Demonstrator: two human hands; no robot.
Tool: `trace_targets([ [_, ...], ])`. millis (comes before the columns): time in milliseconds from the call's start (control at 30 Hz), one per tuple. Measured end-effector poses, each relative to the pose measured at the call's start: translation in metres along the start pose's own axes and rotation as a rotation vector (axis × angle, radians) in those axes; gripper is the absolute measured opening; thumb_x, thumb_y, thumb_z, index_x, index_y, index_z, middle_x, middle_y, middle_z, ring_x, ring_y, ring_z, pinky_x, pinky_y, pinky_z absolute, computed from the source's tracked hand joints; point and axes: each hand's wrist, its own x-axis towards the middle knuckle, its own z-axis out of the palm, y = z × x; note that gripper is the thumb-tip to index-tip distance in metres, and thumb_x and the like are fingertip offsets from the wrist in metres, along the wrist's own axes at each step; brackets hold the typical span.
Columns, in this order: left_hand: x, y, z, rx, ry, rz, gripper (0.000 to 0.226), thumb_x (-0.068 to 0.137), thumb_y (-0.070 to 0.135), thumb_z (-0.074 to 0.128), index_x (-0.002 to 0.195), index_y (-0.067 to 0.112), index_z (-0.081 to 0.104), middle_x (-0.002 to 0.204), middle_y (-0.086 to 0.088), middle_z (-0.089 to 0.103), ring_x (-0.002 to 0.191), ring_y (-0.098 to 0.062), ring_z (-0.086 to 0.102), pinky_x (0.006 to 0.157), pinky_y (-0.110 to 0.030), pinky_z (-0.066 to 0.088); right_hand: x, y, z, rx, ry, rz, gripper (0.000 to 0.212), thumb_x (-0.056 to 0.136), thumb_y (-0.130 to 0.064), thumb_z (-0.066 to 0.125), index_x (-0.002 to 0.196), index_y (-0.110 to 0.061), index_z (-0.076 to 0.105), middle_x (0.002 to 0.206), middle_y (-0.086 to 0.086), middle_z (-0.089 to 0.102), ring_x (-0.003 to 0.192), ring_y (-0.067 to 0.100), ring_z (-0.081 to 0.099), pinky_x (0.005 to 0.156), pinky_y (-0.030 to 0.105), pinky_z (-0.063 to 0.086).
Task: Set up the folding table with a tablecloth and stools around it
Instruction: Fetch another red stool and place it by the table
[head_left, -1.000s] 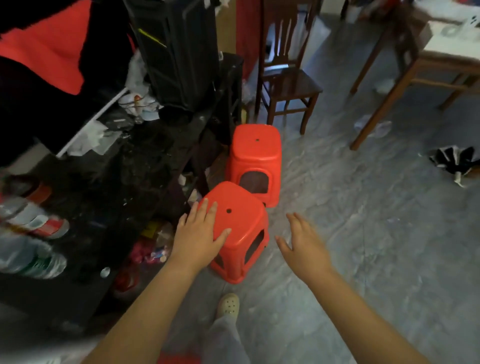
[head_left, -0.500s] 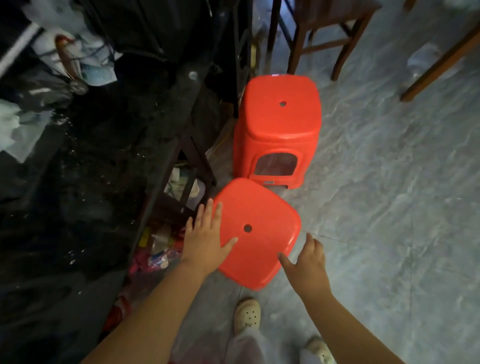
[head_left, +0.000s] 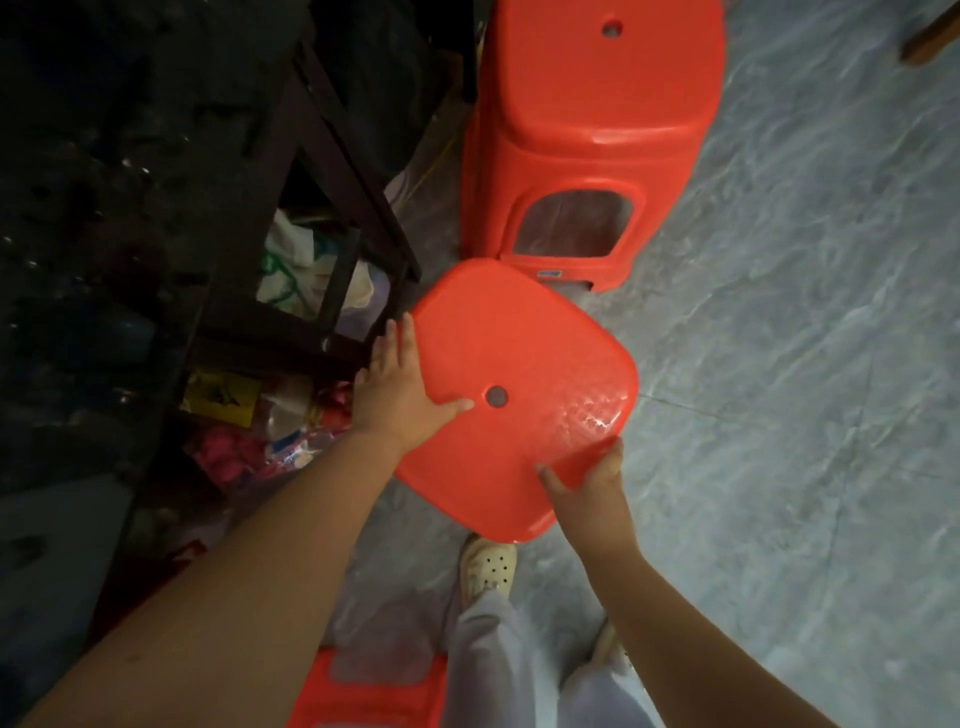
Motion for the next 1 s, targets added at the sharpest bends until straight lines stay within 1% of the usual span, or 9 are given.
trace_targets([
  [133, 0.01, -0.001, 0.002, -0.105, 0.011, -0.075, 0.132, 0.059, 0.06, 0.078, 0.15, 0.02, -0.009, 0.159, -0.008, 0.004, 0.145, -0.026, 0.009, 0.111, -0.055, 0.02, 0.011, 0.003, 0.005, 0.171, 0.019, 0.076, 0.12, 0.051, -0.051, 0.081, 0.146, -0.012, 0.019, 0.145, 0.011, 0.042, 0.131, 0.025, 0.046, 0.108, 0.047, 0.039],
  [200, 0.017, -0.005, 0.001, -0.208, -0.027, -0.107, 0.135, 0.057, 0.055, 0.082, 0.15, 0.019, -0.009, 0.158, -0.01, 0.006, 0.145, -0.026, 0.01, 0.112, -0.055, 0.022, 0.015, 0.0, 0.005, 0.243, 0.0, 0.119, 0.109, 0.056, -0.04, 0.086, 0.141, -0.009, 0.026, 0.138, 0.01, 0.049, 0.123, 0.024, 0.052, 0.105, 0.047, 0.042],
  [300, 0.021, -0.007, -0.001, -0.215, -0.043, -0.088, 0.132, 0.057, 0.052, 0.083, 0.151, 0.016, -0.003, 0.155, -0.015, 0.014, 0.142, -0.032, 0.017, 0.113, -0.048, 0.025, 0.021, 0.001, 0.003, 0.256, -0.02, 0.131, 0.091, 0.067, -0.023, 0.086, 0.136, -0.008, 0.03, 0.133, 0.007, 0.05, 0.119, 0.024, 0.053, 0.104, 0.047, 0.043],
  [533, -0.023, 0.018, -0.012, -0.19, -0.013, -0.056, 0.128, 0.058, 0.056, 0.08, 0.151, 0.018, 0.001, 0.152, -0.016, 0.023, 0.139, -0.032, 0.025, 0.11, -0.048, 0.03, -0.012, 0.007, -0.029, 0.295, 0.083, 0.128, 0.076, 0.063, -0.04, 0.087, 0.123, -0.018, 0.047, 0.117, 0.0, 0.063, 0.107, 0.02, 0.062, 0.096, 0.045, 0.049],
  [633, -0.06, 0.043, -0.036, -0.238, 0.064, 0.029, 0.117, 0.061, 0.054, 0.079, 0.151, 0.022, 0.012, 0.146, -0.015, 0.034, 0.133, -0.033, 0.034, 0.108, -0.041, 0.031, -0.045, 0.006, -0.066, 0.274, 0.174, 0.087, 0.073, 0.055, -0.056, 0.084, 0.114, -0.024, 0.055, 0.105, -0.005, 0.068, 0.096, 0.015, 0.065, 0.089, 0.042, 0.052],
  [733, -0.105, 0.08, -0.068, -0.299, 0.104, 0.105, 0.107, 0.062, 0.053, 0.079, 0.148, 0.024, 0.023, 0.134, -0.014, 0.043, 0.127, -0.03, 0.038, 0.106, -0.036, 0.03, -0.086, 0.006, -0.118, 0.247, 0.275, 0.062, 0.066, 0.059, -0.055, 0.082, 0.111, -0.022, 0.058, 0.102, -0.001, 0.069, 0.092, 0.017, 0.065, 0.083, 0.039, 0.052],
  [800, -0.139, 0.109, -0.087, -0.326, 0.117, 0.161, 0.105, 0.061, 0.053, 0.079, 0.147, 0.027, 0.025, 0.127, -0.011, 0.043, 0.125, -0.027, 0.035, 0.107, -0.034, 0.028, -0.115, 0.005, -0.156, 0.246, 0.366, 0.052, 0.07, 0.055, -0.061, 0.079, 0.11, -0.022, 0.058, 0.101, -0.001, 0.068, 0.093, 0.02, 0.065, 0.083, 0.041, 0.052],
  [900, -0.19, 0.16, -0.109, -0.349, 0.139, 0.287, 0.106, 0.06, 0.055, 0.077, 0.148, 0.032, 0.023, 0.117, -0.004, 0.039, 0.121, -0.023, 0.033, 0.106, -0.032, 0.028, -0.155, 0.001, -0.218, 0.263, 0.479, 0.026, 0.063, 0.066, -0.043, 0.084, 0.114, -0.017, 0.055, 0.104, 0.003, 0.064, 0.097, 0.024, 0.062, 0.079, 0.036, 0.045],
  [1000, -0.238, 0.221, -0.127, -0.352, 0.177, 0.411, 0.107, 0.058, 0.059, 0.077, 0.148, 0.035, 0.022, 0.108, 0.002, 0.034, 0.116, -0.021, 0.033, 0.106, -0.032, 0.028, -0.189, 0.006, -0.283, 0.287, 0.598, -0.007, 0.066, 0.066, -0.039, 0.084, 0.116, -0.015, 0.049, 0.112, 0.008, 0.061, 0.103, 0.026, 0.06, 0.086, 0.041, 0.048],
])
